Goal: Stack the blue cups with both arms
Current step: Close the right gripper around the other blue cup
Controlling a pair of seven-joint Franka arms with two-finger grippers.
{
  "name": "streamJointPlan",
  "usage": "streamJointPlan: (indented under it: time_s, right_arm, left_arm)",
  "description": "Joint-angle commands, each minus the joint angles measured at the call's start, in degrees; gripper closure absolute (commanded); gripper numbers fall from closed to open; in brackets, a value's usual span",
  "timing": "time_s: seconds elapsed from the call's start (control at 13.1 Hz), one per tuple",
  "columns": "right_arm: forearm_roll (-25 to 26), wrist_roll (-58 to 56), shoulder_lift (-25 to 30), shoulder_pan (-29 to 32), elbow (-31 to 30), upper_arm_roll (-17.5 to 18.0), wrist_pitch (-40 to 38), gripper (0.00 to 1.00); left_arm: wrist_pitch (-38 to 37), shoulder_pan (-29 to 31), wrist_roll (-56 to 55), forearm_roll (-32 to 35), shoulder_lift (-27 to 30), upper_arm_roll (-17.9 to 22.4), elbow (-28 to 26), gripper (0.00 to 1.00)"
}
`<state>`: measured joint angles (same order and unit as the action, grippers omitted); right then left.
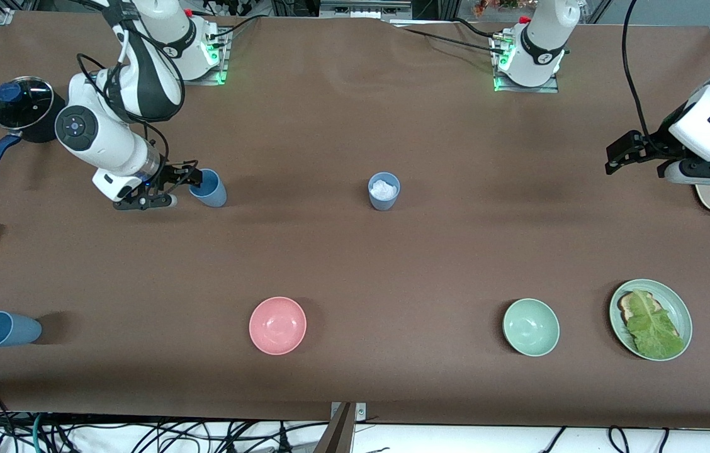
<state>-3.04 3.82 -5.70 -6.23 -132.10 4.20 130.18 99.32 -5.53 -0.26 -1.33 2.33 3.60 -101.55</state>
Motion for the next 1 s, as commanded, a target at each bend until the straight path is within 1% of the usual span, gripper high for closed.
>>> streamJointPlan:
  time_s: [0.0, 0.08, 0.15, 0.23, 0.31, 0.38, 0.46, 0.54, 0.61, 0.84, 0.92]
  right_arm:
    - [-0.8, -0.4, -0.3, 0.5, -4.0, 0.5, 5.4, 0.12]
    - [-0.8, -0.4, -1.3, 0.5, -4.1, 0.5, 6.7, 0.13]
    - [-0.8, -0.4, -2.0, 0.5, -4.0, 0.5, 7.4, 0.18]
    - [-0.8, -0.2, -2.4, 0.4, -4.0, 0.6, 8.2, 0.25]
    - [-0.8, 0.0, -2.8, 0.4, -4.0, 1.8, 8.6, 0.35]
    - [-0.8, 0.0, -2.9, 0.4, -3.9, 2.7, 8.6, 0.5]
    - [-0.8, 1.0, -2.9, 0.4, -3.8, 2.9, 8.6, 0.67]
    - [-0.8, 2.2, -3.0, 0.4, -3.7, 3.2, 8.6, 0.83]
    - [-0.8, 3.0, -3.0, 0.4, -3.6, 4.3, 8.6, 0.99]
    - [-0.8, 4.2, -2.7, 0.5, -1.8, 5.0, 7.7, 1.0]
    - [-0.8, 4.6, -2.5, 0.4, 0.8, 5.3, 4.8, 1.0]
  left_arm:
    - [-0.4, 0.7, 2.0, -1.6, -0.1, 0.0, 0.8, 0.0]
    - [-0.2, 0.3, 1.8, -1.5, -0.1, -0.2, 1.8, 0.0]
    - [-0.3, 0.3, 1.8, -1.1, -1.5, -0.3, 3.1, 0.0]
    - [-0.6, 0.3, 1.2, -0.3, -1.6, -0.5, 3.2, 0.0]
    - [-0.6, 0.6, 1.0, -0.3, -1.7, -0.4, 3.5, 0.0]
    - [-0.6, 0.6, 1.0, -0.3, -2.1, -0.4, 4.2, 0.0]
    - [-0.8, 0.7, 0.8, -0.5, -2.1, -0.4, 4.1, 0.0]
    - [-2.4, 0.7, 0.8, -0.6, -2.0, -0.3, 4.0, 0.0]
    - [-3.5, 0.7, 0.9, -0.8, -2.0, -0.3, 4.1, 0.0]
    - [-3.6, 0.7, 0.8, -0.7, -2.1, -0.3, 4.2, 0.0]
    - [-3.9, 0.7, 0.7, -0.7, -2.1, -0.3, 4.1, 0.0]
